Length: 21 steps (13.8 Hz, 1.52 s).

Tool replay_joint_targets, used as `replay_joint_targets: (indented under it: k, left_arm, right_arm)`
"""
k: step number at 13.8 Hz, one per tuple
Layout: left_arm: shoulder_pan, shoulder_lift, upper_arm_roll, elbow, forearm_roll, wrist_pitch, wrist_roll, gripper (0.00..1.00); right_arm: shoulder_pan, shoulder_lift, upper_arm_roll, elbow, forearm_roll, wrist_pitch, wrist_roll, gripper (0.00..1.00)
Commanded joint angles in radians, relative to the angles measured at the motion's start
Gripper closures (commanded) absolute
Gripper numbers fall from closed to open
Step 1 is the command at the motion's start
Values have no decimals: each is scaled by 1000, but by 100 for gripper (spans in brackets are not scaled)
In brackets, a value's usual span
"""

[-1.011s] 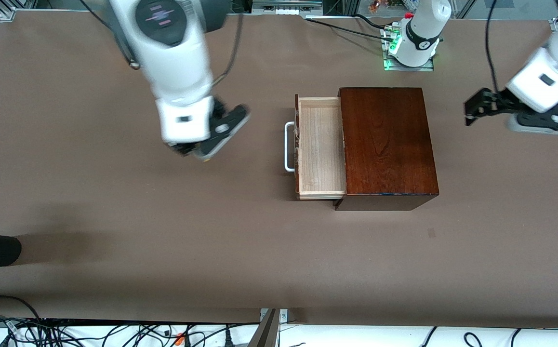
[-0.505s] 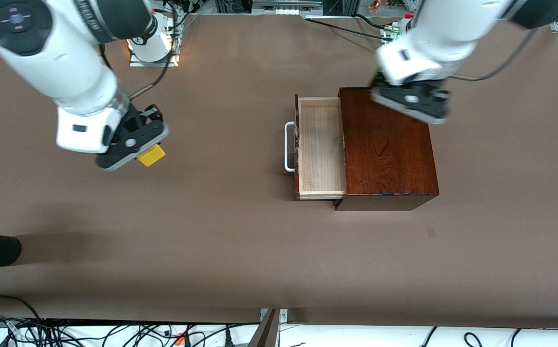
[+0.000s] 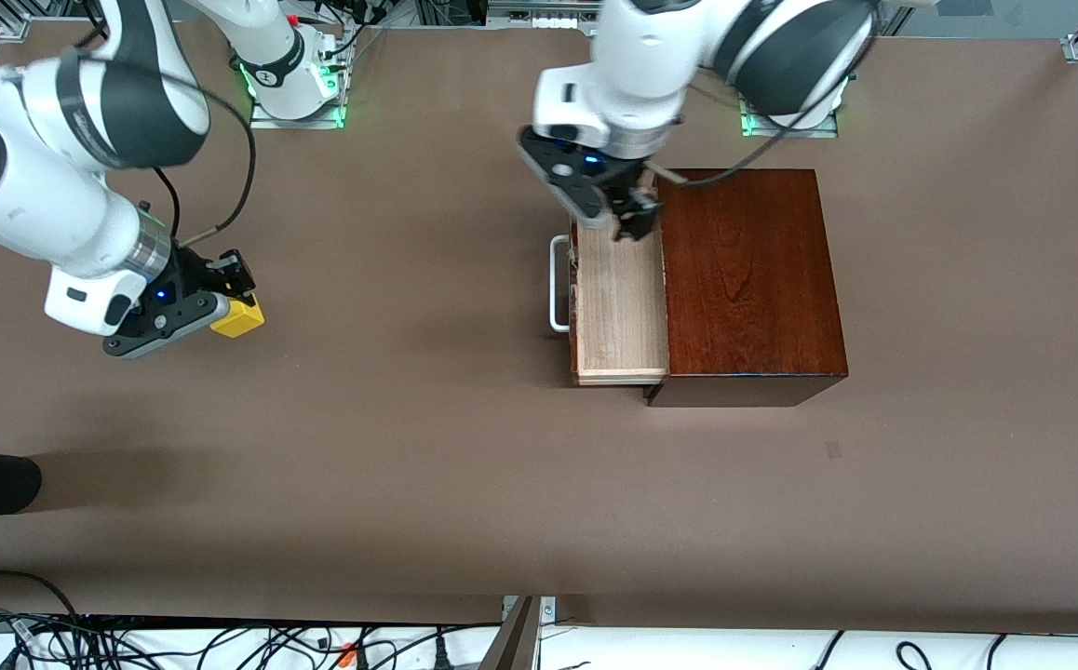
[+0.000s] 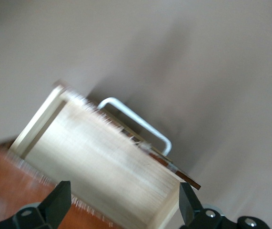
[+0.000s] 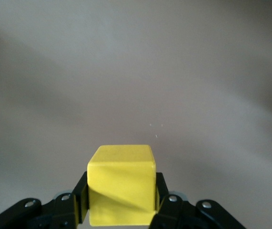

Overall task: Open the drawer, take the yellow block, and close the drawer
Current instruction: 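Set the cube down with the right gripper while the left gripper reaches the drawer, then open and withdraw the right gripper while the left gripper pushes the drawer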

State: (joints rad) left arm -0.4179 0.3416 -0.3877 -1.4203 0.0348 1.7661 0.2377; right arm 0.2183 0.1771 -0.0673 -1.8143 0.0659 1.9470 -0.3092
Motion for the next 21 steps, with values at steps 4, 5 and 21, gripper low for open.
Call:
replay_joint_targets:
  k: [4,5,21]
  left_arm:
    - [-142,166,9,89,172,18,446,0]
    - [-159,187,10,89,198,19,500,0]
    - [-156,338,38,67,336,84,506,0]
  right_arm:
    - [-82,28,47,-305,20,350,51,95]
    - [-86,63,46,-316,20,395,68,95]
    - [-132,-34,44,-287,18,406,147,0]
